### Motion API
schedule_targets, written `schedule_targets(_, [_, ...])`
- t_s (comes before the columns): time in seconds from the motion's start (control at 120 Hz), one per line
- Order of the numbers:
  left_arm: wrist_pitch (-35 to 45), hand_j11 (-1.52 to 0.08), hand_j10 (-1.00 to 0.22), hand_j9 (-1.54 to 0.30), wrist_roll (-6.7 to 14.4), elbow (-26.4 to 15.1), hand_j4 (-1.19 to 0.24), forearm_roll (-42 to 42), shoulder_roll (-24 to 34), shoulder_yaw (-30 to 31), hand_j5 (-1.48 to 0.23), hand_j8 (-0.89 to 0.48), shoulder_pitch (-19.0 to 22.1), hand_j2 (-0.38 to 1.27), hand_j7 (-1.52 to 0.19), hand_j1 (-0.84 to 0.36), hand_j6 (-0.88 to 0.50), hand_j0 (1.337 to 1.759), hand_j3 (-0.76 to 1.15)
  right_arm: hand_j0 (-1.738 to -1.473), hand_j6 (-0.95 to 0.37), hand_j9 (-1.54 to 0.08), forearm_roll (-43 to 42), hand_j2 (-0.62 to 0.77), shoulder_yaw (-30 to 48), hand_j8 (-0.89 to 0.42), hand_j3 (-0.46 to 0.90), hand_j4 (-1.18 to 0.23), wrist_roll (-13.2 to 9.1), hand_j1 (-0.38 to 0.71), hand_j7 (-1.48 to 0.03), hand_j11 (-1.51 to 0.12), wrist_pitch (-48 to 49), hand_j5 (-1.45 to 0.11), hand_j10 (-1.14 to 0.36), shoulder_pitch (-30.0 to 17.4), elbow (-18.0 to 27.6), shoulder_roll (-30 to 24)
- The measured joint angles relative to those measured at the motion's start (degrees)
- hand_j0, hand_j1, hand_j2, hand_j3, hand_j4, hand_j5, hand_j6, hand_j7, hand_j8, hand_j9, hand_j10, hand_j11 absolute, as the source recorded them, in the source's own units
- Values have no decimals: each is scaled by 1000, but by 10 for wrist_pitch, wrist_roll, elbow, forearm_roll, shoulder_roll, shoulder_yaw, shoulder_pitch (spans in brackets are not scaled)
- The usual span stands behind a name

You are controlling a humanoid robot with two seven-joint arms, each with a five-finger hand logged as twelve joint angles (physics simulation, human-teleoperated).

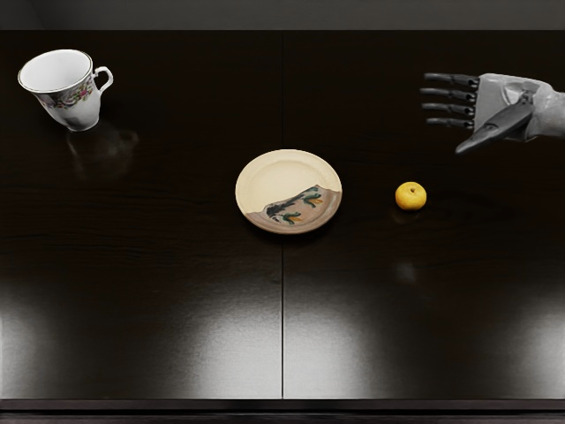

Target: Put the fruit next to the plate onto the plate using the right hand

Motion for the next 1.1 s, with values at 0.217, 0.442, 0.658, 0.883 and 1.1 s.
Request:
schedule_targets(0.217, [0, 0, 0, 0, 0, 0, -1, 0, 0, 0, 0, -1, 0, 0, 0, 349, -1, 1658, 0, -1658, -29, -40, -1, -5, 3, -29, 0, -30, -50, -313, -40, -40, 0, -40, -30, 4, 7, 7])
schedule_targets(0.442, [0, 0, 0, 0, 0, 0, -1, 0, 0, 0, 0, -1, 0, 0, 0, 349, -1, 1658, 0, -1658, -32, -43, -158, -6, 71, -32, 0, -33, -100, -310, -43, -43, 0, -43, -33, 37, 28, 12])
schedule_targets(0.658, [0, 0, 0, 0, 0, 0, -1, 0, 0, 0, 0, -1, 0, 0, 0, 349, -1, 1658, 0, -1658, -37, -46, -384, -7, 111, -36, 0, -36, -92, -308, -46, -46, 0, -46, -36, 43, 168, -22])
schedule_targets(0.883, [0, 0, 0, 0, 0, 0, 0, 0, 0, 0, 0, -1, 0, 0, 0, 349, -1, 1658, 0, -1658, -40, -47, -500, -6, 85, -39, 0, -39, -90, -307, -47, -47, -64, -47, -38, 36, 258, -42])
schedule_targets(1.1, [0, 0, 0, 0, 0, 0, 0, 0, 0, 0, 0, -1, 0, 0, 0, 349, -1, 1658, 0, -1658, -45, -51, -530, -7, 59, -44, 0, -44, -89, -304, -51, -51, -155, -51, -43, 18, 279, -43])
